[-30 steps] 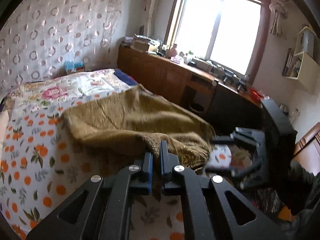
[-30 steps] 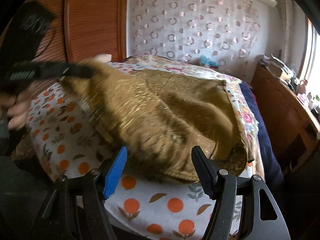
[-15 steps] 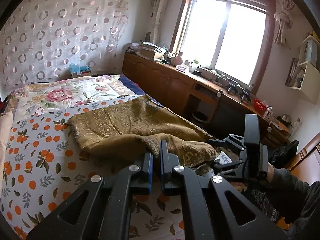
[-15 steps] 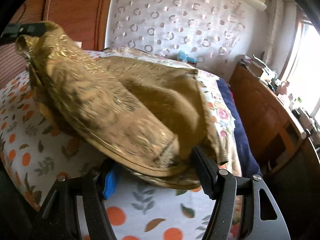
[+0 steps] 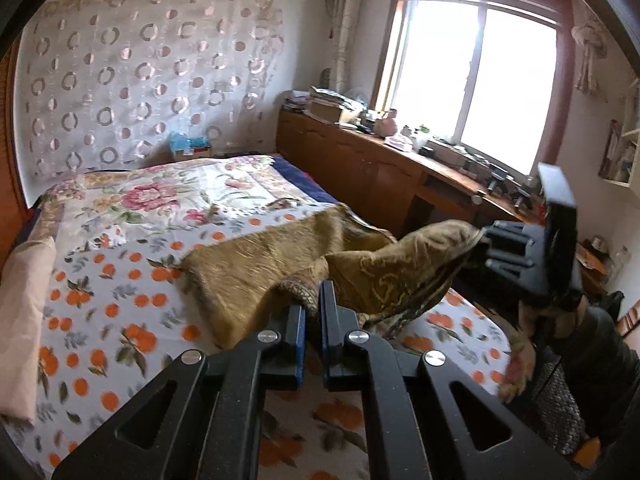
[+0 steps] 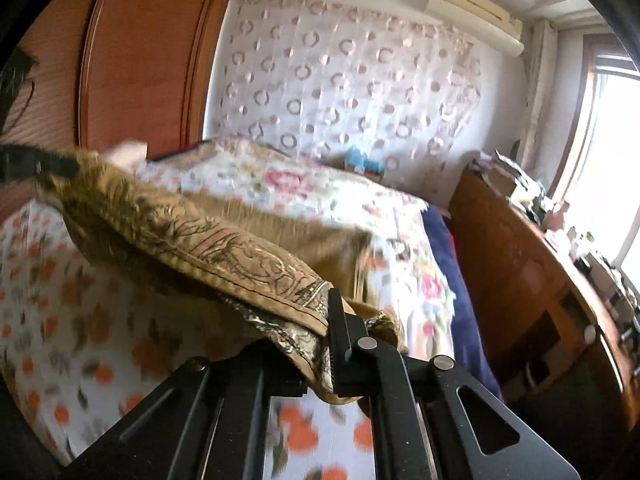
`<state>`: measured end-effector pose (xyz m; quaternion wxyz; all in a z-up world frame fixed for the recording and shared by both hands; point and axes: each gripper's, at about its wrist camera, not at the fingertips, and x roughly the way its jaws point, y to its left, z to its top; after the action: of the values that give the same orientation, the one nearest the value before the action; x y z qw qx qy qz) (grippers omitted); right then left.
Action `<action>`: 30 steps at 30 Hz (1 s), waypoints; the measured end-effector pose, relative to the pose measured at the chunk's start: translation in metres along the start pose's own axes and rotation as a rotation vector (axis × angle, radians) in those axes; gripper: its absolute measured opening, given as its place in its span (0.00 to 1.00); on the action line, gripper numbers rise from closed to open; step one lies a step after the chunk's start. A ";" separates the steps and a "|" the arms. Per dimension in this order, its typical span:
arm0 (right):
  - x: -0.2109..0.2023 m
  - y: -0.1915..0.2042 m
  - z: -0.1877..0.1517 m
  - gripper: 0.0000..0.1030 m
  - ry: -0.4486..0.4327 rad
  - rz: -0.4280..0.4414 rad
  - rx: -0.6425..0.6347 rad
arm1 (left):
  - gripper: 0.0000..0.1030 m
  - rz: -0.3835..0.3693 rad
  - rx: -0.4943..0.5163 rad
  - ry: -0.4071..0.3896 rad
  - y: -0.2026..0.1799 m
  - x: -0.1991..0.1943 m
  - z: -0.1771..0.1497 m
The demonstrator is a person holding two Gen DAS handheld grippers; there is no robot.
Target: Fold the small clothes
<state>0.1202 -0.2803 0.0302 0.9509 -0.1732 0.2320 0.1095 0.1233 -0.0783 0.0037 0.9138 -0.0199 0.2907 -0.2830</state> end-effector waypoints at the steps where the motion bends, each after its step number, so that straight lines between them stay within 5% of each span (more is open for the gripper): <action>1: 0.006 0.001 0.008 0.07 -0.006 -0.001 -0.010 | 0.06 0.009 -0.004 0.002 0.007 0.004 0.005; 16: 0.157 -0.032 0.060 0.07 0.147 0.100 -0.032 | 0.09 0.099 -0.049 0.131 0.076 0.090 0.028; 23: 0.174 -0.041 0.075 0.07 0.212 0.124 -0.031 | 0.65 0.042 -0.084 0.131 0.084 0.086 0.035; 30: 0.173 -0.042 0.096 0.15 0.206 0.134 -0.034 | 0.68 0.082 -0.119 0.178 0.102 0.101 0.030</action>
<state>0.3209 -0.2603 0.0387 0.9095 -0.1839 0.3375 0.1582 0.2588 -0.0496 -0.0447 0.8924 -0.0369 0.3874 -0.2283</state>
